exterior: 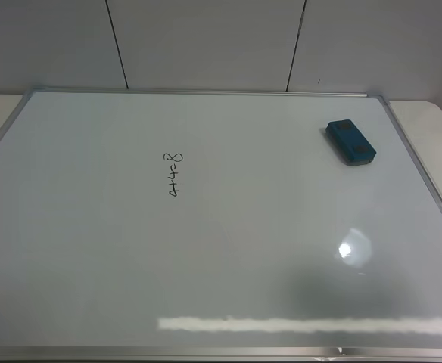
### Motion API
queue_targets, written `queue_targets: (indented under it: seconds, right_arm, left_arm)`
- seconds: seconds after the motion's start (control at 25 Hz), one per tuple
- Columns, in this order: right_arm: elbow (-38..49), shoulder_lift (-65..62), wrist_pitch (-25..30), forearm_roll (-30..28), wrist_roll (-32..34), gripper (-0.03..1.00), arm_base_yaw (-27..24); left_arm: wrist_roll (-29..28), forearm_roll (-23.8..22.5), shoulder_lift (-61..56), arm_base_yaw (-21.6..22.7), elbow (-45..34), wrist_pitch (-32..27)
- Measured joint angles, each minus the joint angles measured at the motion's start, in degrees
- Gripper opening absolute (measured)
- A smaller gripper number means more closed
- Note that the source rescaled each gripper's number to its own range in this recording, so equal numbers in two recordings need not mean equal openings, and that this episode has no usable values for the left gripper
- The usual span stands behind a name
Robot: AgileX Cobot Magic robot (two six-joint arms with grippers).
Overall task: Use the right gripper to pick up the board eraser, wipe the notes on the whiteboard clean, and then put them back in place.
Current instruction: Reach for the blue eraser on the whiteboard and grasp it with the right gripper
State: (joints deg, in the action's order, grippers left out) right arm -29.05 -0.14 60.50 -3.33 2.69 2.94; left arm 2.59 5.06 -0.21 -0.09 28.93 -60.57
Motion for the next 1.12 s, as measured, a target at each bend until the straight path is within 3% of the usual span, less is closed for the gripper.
queue_targets:
  seconds: [0.92,1.12]
  right_arm:
    - [0.00,0.00,0.48,-0.24,-0.12,1.00,0.00]
    - [-1.56,7.05,0.00,0.29,0.44,1.00,0.00]
  left_arm:
    - [0.00,0.00,0.00,0.00,0.00,0.00]
    - [0.00,0.00,0.00,0.00,0.00,0.00]
